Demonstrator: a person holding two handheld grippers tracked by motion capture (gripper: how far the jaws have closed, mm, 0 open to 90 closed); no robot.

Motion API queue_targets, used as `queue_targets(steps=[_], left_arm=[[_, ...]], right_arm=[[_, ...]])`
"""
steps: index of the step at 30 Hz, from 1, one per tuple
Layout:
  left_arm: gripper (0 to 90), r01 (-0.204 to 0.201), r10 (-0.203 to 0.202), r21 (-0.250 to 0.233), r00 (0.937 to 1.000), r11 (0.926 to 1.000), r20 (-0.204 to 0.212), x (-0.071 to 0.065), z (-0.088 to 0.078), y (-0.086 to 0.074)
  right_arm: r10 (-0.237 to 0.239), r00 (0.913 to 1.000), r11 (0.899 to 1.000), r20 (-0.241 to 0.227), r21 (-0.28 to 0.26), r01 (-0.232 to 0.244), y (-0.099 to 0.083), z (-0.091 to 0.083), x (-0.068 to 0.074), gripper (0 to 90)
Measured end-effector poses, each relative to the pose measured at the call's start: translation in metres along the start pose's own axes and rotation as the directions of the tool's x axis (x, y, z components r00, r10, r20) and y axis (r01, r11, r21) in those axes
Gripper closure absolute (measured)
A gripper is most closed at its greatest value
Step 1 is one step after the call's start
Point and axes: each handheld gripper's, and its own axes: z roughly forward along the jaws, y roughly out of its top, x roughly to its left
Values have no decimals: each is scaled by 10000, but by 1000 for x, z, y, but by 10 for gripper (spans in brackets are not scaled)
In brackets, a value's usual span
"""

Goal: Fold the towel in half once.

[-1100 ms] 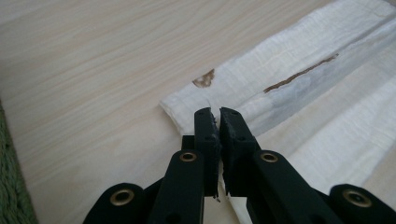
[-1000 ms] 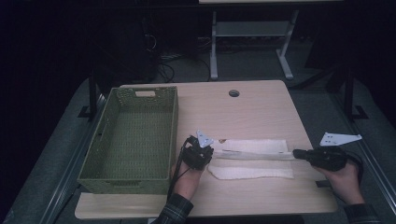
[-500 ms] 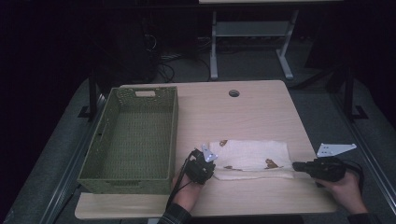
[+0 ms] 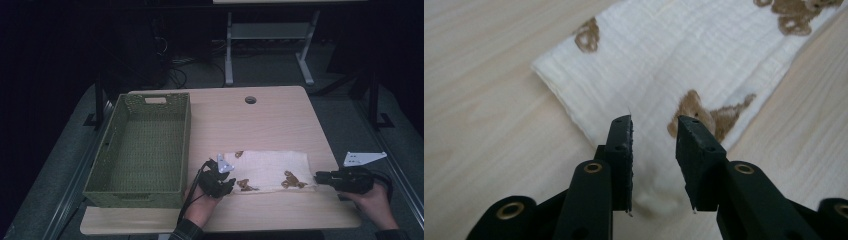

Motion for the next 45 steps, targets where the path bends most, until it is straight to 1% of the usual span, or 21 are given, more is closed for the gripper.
queue_targets(steps=[3,6,9,12,14,16,17,19,23,25,27,28,29,30,32,34,37,40,42,44,45], left_arm=[[638,165,-166,-278,9999,9995,-44,6,3,6],[601,277,-287,-461,9994,9986,-218,14,8,13],[586,424,-442,-499,9984,9979,-364,24,17,20],[577,493,-530,-587,9966,9971,-628,34,26,26],[571,561,-609,-588,9946,9967,-840,42,33,29],[572,692,-742,-572,9931,9960,-903,48,40,33],[571,632,-680,-525,9930,9966,-970,51,41,34],[571,731,-792,-588,9908,9956,-1095,58,47,37],[571,837,-887,-468,9891,9954,-1177,68,56,41],[571,857,-902,-425,9886,9954,-1208,71,59,42],[571,929,-979,-469,9881,9946,-1190,73,61,42],[571,924,-960,-356,9885,9951,-1167,73,63,41],[571,912,-942,-319,9890,9953,-1137,73,64,41],[571,911,-933,-239,9889,9956,-1155,73,66,40],[571,955,-965,-140,9884,9953,-1171,74,68,39],[574,968,-977,-133,9876,9952,-1231,76,69,39],[585,1032,-1032,-63,9872,9946,-1216,77,74,38],[607,967,-951,90,9894,9953,-1098,77,79,37],[649,957,-945,70,9904,9954,-1005,77,80,37],[706,989,-978,114,9922,9950,-768,77,79,37],[756,1017,-1009,104,9930,9948,-614,76,80,37]], right_arm=[[17,10000,10000,96,-53,-16,3,1,-3,752],[-50,9996,9999,263,-138,54,9,5,-8,748],[-135,9977,9994,668,-318,156,18,10,-16,733],[-119,9940,9991,1083,-386,161,25,16,-25,729],[8,9916,9993,1292,-372,40,31,24,-37,725],[73,9909,9993,1346,-361,-24,35,30,-45,726],[115,9901,9993,1397,-378,-63,37,33,-50,726],[242,9903,9992,1366,-359,-195,41,40,-58,726],[393,9906,9992,1309,-136,-379,42,54,-71,725],[428,9923,9990,1159,83,-440,41,61,-73,716],[264,9918,9988,1248,365,-312,39,63,-72,713],[287,9916,9988,1262,368,-336,38,64,-72,710],[305,9914,9978,1273,538,-376,38,66,-72,712],[169,9910,9985,1326,500,-237,37,66,-73,713],[173,9908,9984,1342,503,-242,37,66,-72,762],[286,9921,9981,1224,515,-351,37,66,-72,818],[322,9929,9978,1141,539,-386,37,66,-73,839],[427,9926,9973,1139,543,-491,37,65,-72,846],[457,9927,9972,1115,538,-520,37,66,-72,852],[383,9929,9974,1126,556,-448,37,66,-73,856],[324,9929,9976,1142,572,-391,37,66,-73,859]])
